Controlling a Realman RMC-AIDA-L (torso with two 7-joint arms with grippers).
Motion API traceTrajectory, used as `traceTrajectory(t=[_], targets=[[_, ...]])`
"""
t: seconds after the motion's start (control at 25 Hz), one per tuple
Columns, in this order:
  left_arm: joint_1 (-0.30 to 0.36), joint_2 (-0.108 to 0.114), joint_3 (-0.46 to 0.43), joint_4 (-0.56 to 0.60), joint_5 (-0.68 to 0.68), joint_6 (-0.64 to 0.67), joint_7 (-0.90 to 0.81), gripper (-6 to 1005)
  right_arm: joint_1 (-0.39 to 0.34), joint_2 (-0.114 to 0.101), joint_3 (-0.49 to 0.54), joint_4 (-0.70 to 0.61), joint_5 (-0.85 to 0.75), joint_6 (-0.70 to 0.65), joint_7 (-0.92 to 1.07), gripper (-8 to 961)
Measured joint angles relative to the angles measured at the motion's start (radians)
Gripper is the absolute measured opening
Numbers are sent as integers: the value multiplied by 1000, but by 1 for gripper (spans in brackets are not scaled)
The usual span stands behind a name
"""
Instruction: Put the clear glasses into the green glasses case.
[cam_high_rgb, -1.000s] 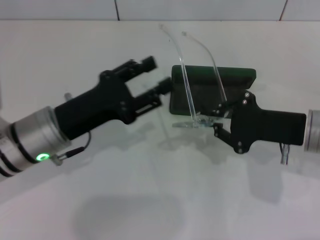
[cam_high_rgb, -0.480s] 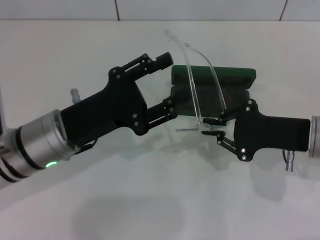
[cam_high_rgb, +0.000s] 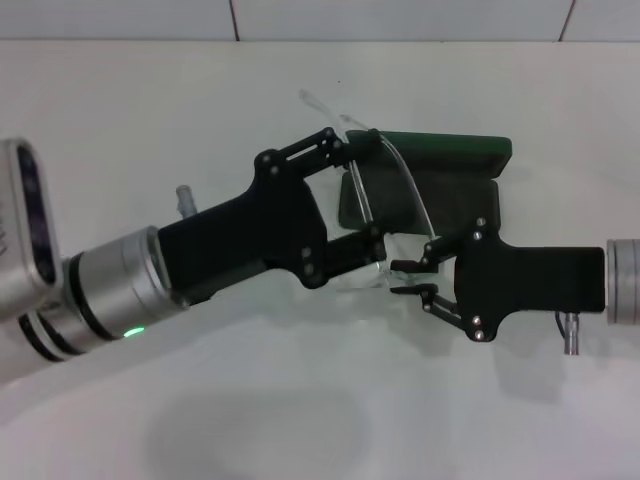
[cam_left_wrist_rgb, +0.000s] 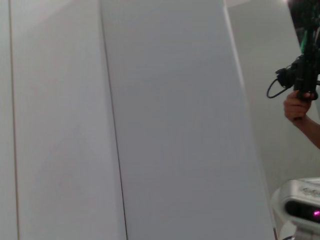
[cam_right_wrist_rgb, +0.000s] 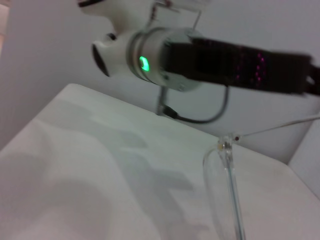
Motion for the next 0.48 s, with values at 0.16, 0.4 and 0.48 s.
traceTrajectory(t=[0.16,0.4,0.48], targets=[[-26,8,-1,-20,-1,-38,-79,682,-6,0,1,2,0,-12,-39,147],[-35,12,0,-19,20,-68,-142,682,-19,4,10,18,11,-14,-132,151],[-38,13,0,-17,36,-68,-159,682,-20,6,11,26,29,-14,-166,152]])
